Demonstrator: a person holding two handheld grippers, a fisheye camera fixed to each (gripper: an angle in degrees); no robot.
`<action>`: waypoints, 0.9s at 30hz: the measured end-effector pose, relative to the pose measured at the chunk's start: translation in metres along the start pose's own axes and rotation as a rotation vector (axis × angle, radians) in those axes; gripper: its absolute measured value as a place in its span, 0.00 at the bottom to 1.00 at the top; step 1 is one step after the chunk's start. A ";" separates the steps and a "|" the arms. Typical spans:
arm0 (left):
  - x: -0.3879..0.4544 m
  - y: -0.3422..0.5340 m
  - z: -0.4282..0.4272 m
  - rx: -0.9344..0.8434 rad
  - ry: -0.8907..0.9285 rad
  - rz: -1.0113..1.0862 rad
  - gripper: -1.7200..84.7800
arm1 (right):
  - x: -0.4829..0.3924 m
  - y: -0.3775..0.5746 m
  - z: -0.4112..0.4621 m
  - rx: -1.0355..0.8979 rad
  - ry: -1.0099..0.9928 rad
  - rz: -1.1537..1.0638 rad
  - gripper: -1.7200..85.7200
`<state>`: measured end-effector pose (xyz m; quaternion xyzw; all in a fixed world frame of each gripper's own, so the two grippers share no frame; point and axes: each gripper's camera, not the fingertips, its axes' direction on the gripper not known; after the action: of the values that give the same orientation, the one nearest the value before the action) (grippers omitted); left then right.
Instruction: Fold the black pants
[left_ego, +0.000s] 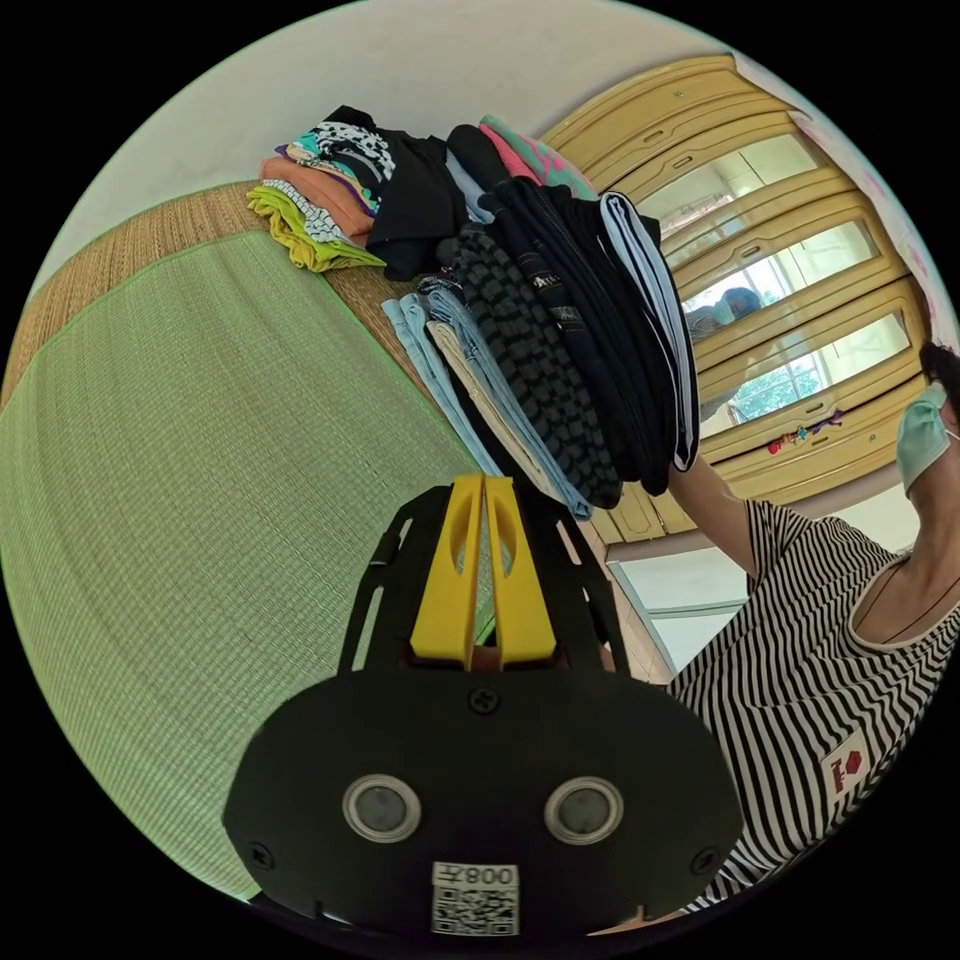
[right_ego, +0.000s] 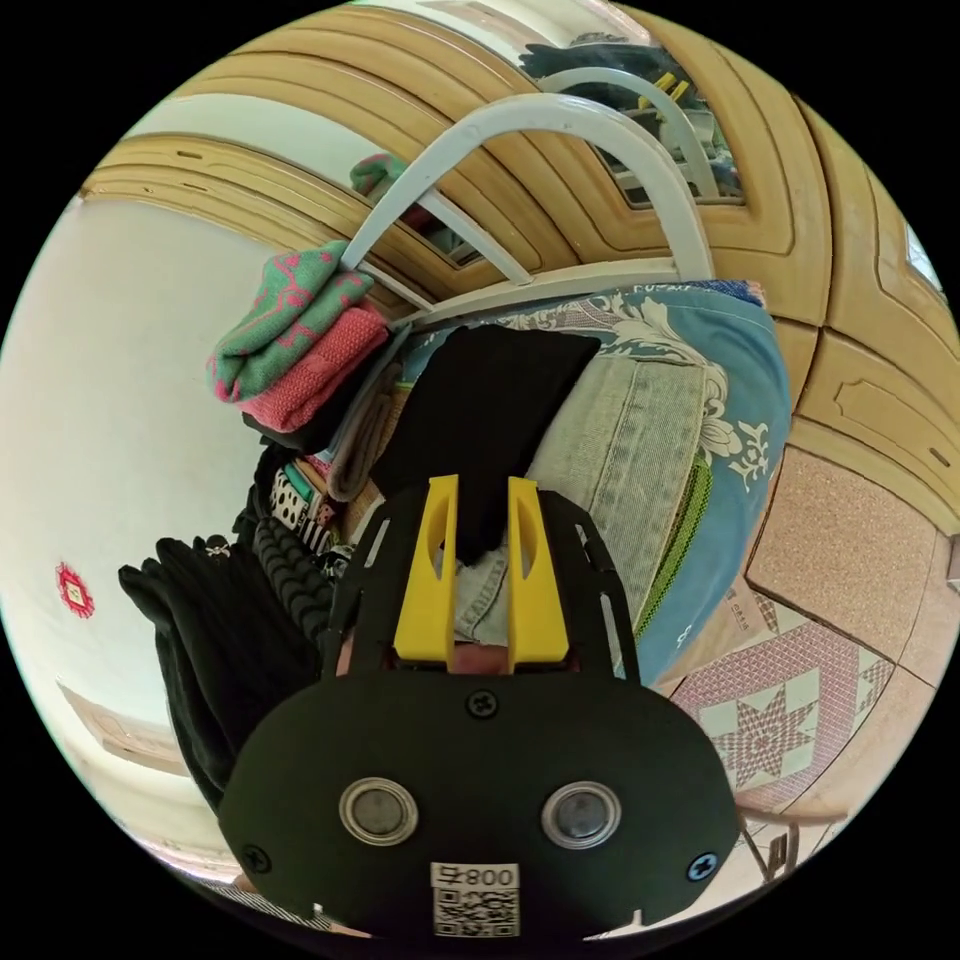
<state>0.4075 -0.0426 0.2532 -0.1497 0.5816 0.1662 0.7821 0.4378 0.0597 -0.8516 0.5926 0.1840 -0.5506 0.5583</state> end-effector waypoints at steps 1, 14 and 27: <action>0.001 0.003 -0.002 -0.002 0.001 -0.002 0.02 | 0.004 0.000 0.001 -0.006 0.003 0.008 0.12; 0.019 0.044 -0.043 0.001 0.025 -0.011 0.02 | 0.057 -0.001 -0.022 0.028 -0.209 -0.005 0.07; 0.062 0.112 -0.115 0.069 0.055 0.001 0.02 | 0.038 -0.005 -0.140 0.281 -0.635 -0.139 0.05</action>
<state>0.2762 0.0141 0.1570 -0.1269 0.6084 0.1420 0.7705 0.5085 0.1671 -0.9192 0.4492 -0.0365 -0.7640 0.4618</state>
